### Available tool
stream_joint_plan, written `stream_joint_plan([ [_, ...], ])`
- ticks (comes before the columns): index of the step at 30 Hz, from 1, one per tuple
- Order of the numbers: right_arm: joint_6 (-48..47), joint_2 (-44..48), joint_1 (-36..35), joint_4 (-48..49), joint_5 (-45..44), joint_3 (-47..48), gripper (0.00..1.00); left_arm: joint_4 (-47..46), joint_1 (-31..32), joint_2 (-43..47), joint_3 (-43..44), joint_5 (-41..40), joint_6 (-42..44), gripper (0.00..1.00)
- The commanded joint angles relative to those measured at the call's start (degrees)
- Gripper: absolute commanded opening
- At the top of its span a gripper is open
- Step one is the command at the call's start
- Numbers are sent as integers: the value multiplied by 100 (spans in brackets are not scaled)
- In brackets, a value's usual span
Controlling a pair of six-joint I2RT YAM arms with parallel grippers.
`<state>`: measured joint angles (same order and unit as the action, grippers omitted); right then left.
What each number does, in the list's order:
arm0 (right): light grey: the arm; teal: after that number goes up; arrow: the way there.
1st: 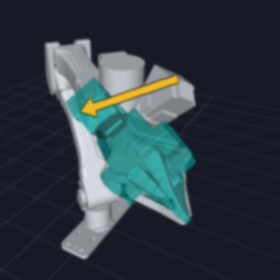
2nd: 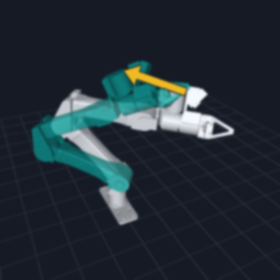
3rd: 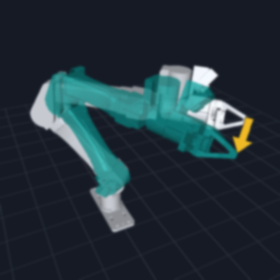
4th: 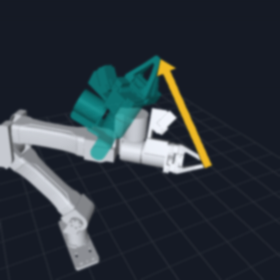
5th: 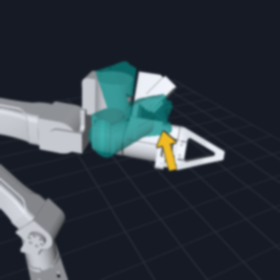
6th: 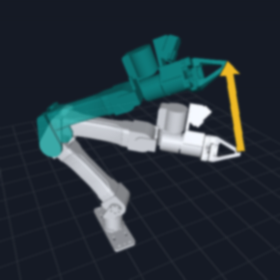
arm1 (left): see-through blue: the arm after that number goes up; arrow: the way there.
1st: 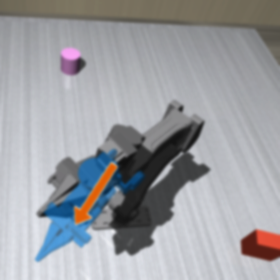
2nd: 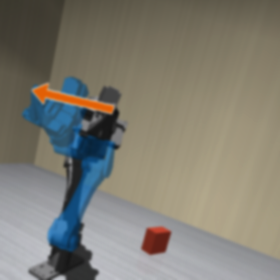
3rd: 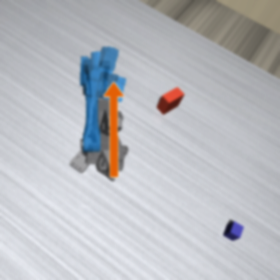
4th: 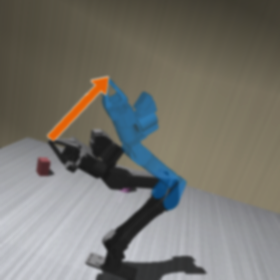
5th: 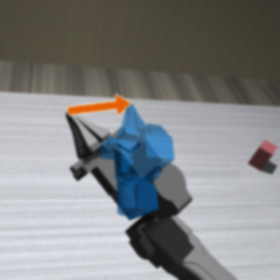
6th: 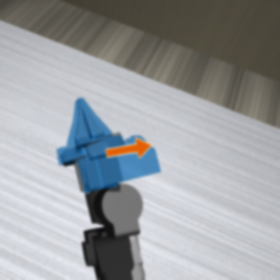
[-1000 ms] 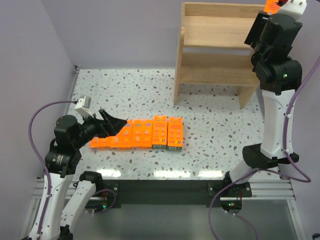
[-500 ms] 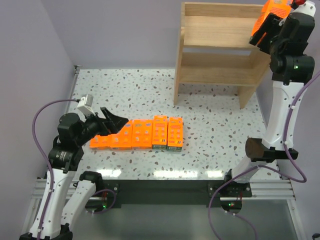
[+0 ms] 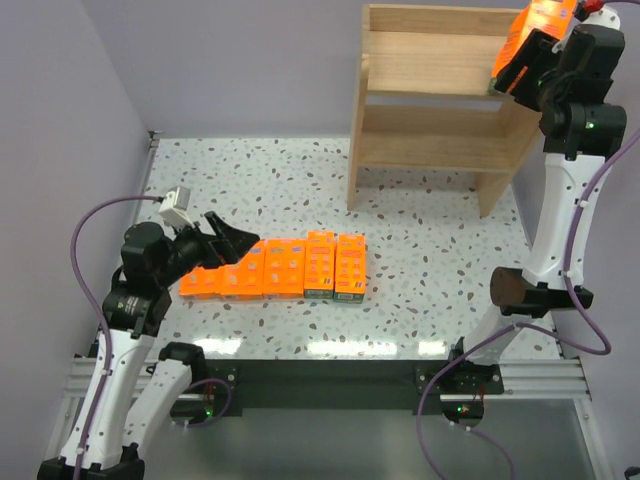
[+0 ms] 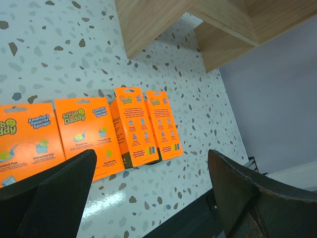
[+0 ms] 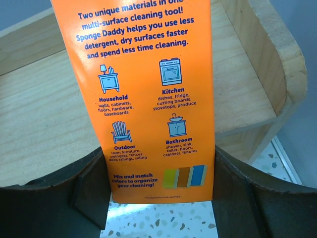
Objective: Place and organize the cleaning sponges onto the shelf
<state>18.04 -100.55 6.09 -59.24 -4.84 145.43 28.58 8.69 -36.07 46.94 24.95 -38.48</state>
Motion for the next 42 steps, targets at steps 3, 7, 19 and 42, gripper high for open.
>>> stream_joint_plan([
  [3, 103, -52, 33, 150, -87, 364, 56, -370, 19, -75, 8, 80, -54, 100],
  [7, 217, -131, 33, 273, -184, 530, 88, -370, 19, -84, 26, 54, -89, 100],
  [19, 340, -17, 33, 624, -780, 513, 99, -327, 19, -93, 70, -34, -133, 100],
  [42, 990, 1592, 33, 835, 2046, -1816, 0, -204, 19, 48, -158, -131, -107, 99],
])
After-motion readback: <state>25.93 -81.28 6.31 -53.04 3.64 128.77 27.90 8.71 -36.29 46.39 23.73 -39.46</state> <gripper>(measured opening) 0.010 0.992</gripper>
